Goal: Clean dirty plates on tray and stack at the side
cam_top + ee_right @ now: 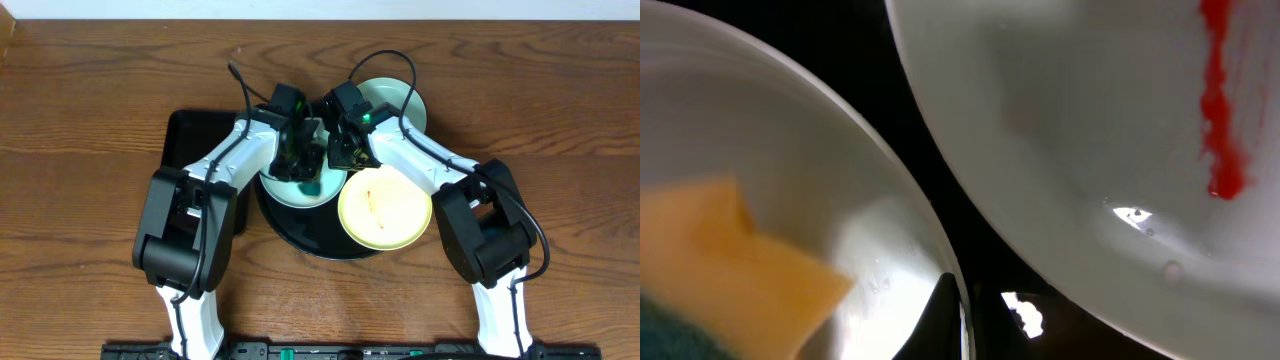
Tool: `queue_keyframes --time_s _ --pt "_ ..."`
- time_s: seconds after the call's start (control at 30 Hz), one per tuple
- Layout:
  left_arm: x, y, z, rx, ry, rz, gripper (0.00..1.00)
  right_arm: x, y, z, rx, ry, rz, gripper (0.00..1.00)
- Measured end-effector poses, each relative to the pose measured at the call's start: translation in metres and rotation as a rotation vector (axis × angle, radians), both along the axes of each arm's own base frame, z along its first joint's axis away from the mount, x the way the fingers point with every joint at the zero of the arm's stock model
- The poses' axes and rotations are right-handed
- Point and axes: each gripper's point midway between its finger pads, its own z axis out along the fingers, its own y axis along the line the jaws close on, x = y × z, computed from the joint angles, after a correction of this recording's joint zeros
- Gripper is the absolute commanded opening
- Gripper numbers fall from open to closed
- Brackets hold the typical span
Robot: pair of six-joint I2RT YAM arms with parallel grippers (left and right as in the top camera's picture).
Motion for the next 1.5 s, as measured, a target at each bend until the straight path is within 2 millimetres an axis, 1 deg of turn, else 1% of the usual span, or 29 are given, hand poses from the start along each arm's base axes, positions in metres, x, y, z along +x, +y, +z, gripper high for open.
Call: queue_keyframes --time_s 0.07,0.17,0.3,0.4,0.47,0.57,0.67,0.73,0.8,0.87,0.9,0.97,1.03,1.07,1.17,1.3,1.43,1.5 --pt "0.014 -0.003 0.003 -0.01 -0.064 -0.001 0.08 0.0 0.0 0.0 0.0 0.0 0.0 0.01" --pt "0.037 0.003 0.004 0.037 -0.163 0.031 0.08 0.0 0.0 0.0 0.0 0.0 0.0 0.01" --pt "0.067 0.026 0.006 0.172 -0.285 0.129 0.07 0.0 0.0 0.0 0.001 0.0 0.0 0.01" --pt "0.079 0.05 0.007 0.291 -0.337 0.216 0.08 0.0 0.0 0.0 0.001 0.001 0.0 0.01" --pt "0.078 0.062 0.006 0.355 -0.337 0.248 0.07 0.0 0.0 0.0 0.001 0.001 0.001 0.01" --pt "0.071 0.075 0.006 0.423 -0.3 0.274 0.08 0.0 0.0 0.0 0.001 0.001 0.001 0.01" --pt "0.063 0.083 0.017 0.468 -0.257 0.294 0.07 0.0 0.0 0.0 0.001 0.001 0.001 0.01" --pt "0.056 0.086 0.034 0.474 -0.237 0.305 0.07 0.0 0.0 0.0 0.001 0.001 0.001 0.01" --pt "0.05 0.087 0.055 0.463 -0.227 0.311 0.07 0.0 0.0 0.0 0.001 0.0 0.002 0.01" --pt "0.045 0.088 0.084 0.42 -0.238 0.324 0.08 0.0 0.0 0.0 0.001 0.0 0.004 0.01" --pt "0.042 0.089 0.095 0.399 -0.242 0.332 0.08 0.0 0.0 0.0 0.001 -0.001 0.005 0.01" --pt "0.037 0.096 0.119 0.354 -0.25 0.354 0.08 0.0 0.0 0.0 0.002 -0.002 0.006 0.01" --pt "0.032 0.106 0.135 0.318 -0.246 0.385 0.08 0.0 0.001 0.0 0.003 -0.004 0.019 0.01" --pt "0.028 0.113 0.14 0.304 -0.235 0.401 0.08 0.0 0.002 0.0 0.004 -0.005 0.026 0.01" --pt "0.023 0.133 0.146 0.285 -0.207 0.453 0.08 0.0 0.003 0.001 0.012 -0.009 0.061 0.01" --pt "0.022 0.155 0.145 0.281 -0.178 0.515 0.08 0.001 0.005 0.002 0.022 -0.011 0.094 0.01" --pt "0.022 0.162 0.145 0.276 -0.171 0.535 0.08 0.0 0.005 0.008 0.026 -0.022 0.122 0.01" --pt "0.022 0.162 0.145 0.274 -0.172 0.535 0.08 0.001 0.007 0.022 0.041 -0.048 0.14 0.01"
